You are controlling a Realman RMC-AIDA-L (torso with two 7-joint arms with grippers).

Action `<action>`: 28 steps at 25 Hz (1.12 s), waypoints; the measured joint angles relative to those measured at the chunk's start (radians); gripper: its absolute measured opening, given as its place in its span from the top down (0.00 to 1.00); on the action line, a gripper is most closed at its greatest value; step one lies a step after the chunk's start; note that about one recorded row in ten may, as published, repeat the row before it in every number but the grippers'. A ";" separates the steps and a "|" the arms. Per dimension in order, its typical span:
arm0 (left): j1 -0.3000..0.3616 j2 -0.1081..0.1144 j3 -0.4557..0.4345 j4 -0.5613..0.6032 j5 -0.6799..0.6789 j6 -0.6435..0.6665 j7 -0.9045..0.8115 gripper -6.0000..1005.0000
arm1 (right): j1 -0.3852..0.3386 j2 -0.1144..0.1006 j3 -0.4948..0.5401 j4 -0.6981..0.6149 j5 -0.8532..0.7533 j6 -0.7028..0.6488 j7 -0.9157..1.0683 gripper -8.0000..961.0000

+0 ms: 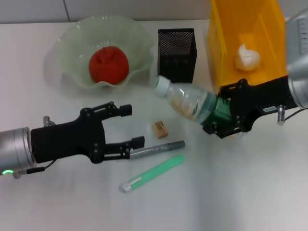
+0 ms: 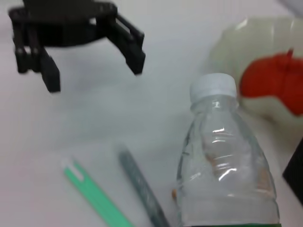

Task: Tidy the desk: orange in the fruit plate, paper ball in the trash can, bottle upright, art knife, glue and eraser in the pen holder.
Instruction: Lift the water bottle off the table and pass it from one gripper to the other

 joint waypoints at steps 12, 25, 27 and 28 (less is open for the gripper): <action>-0.011 -0.048 -0.145 -0.033 -0.031 0.055 -0.025 0.19 | -0.088 -0.002 0.098 0.190 0.315 -0.010 -0.309 0.20; -0.049 -0.050 -0.150 -0.128 -0.137 0.063 -0.089 0.19 | -0.094 -0.001 0.128 0.509 0.601 -0.064 -0.650 0.20; -0.051 -0.051 -0.151 -0.134 -0.142 0.064 -0.089 0.19 | -0.089 0.000 0.128 0.522 0.607 -0.064 -0.659 0.20; -0.054 -0.052 -0.152 -0.138 -0.146 0.066 -0.089 0.19 | -0.083 0.001 0.128 0.537 0.614 -0.064 -0.664 0.20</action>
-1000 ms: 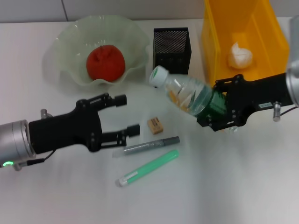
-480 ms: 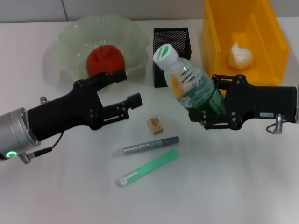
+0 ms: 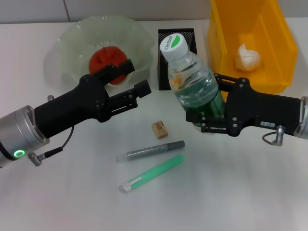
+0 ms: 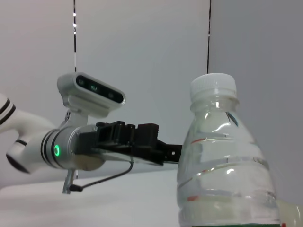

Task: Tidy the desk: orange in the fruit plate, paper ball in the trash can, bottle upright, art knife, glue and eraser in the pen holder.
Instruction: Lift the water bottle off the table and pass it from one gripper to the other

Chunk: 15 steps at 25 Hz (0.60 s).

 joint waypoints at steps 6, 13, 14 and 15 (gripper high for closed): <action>-0.020 -0.002 -0.003 -0.044 -0.027 0.018 0.007 0.19 | 0.042 0.000 -0.002 0.080 0.019 0.005 -0.010 0.20; -0.038 -0.007 -0.003 -0.073 -0.047 0.016 0.011 0.19 | 0.082 0.001 -0.011 0.146 0.019 0.018 -0.032 0.20; -0.041 -0.007 -0.003 -0.077 -0.050 0.015 0.013 0.19 | 0.086 0.001 -0.011 0.154 0.019 0.021 -0.036 0.20; -0.044 -0.007 -0.003 -0.082 -0.054 0.013 0.017 0.19 | 0.092 0.001 -0.011 0.163 0.019 0.024 -0.040 0.20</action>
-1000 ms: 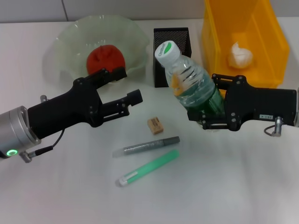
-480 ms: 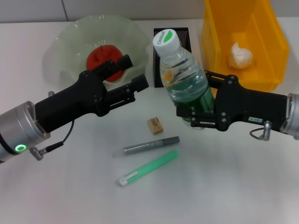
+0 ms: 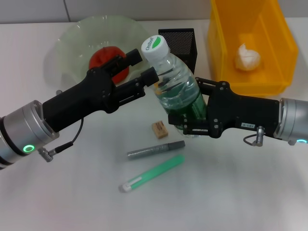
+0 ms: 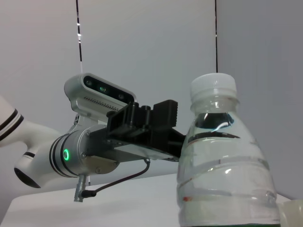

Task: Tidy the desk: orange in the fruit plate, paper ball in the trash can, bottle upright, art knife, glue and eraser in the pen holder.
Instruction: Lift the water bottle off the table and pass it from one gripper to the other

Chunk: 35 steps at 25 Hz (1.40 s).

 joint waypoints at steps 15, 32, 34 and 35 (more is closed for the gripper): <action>0.007 0.001 0.000 -0.027 -0.035 -0.003 0.035 0.20 | 0.020 0.000 0.000 0.026 0.001 0.006 -0.013 0.20; -0.005 0.000 0.008 -0.027 -0.035 -0.003 0.035 0.20 | 0.027 0.001 -0.001 0.055 0.000 0.006 -0.016 0.20; -0.005 0.000 0.008 -0.028 -0.035 -0.003 0.035 0.20 | 0.027 0.001 -0.001 0.056 0.000 0.007 -0.016 0.20; -0.006 0.000 0.008 -0.027 -0.034 -0.003 0.035 0.20 | 0.027 0.002 -0.001 0.059 0.000 0.007 -0.016 0.20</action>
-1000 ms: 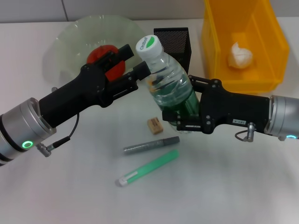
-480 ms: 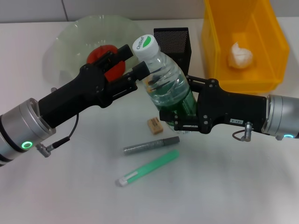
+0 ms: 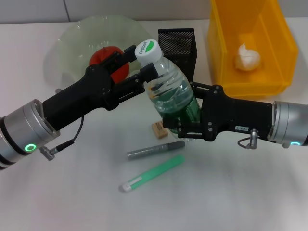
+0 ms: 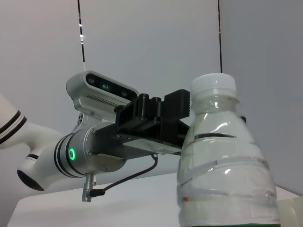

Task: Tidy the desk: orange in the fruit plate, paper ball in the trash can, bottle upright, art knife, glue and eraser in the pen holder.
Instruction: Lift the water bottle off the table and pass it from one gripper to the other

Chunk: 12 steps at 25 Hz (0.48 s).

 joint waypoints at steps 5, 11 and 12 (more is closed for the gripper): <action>-0.001 0.000 0.000 0.000 0.000 0.000 0.000 0.20 | 0.000 0.000 0.000 0.006 0.000 0.001 0.000 0.20; -0.020 0.000 0.002 -0.018 0.006 0.001 0.016 0.20 | 0.016 0.002 0.000 0.034 0.001 0.013 0.000 0.20; -0.022 0.000 0.002 -0.025 0.005 0.005 0.030 0.20 | 0.018 0.002 0.001 0.037 0.001 0.015 0.000 0.20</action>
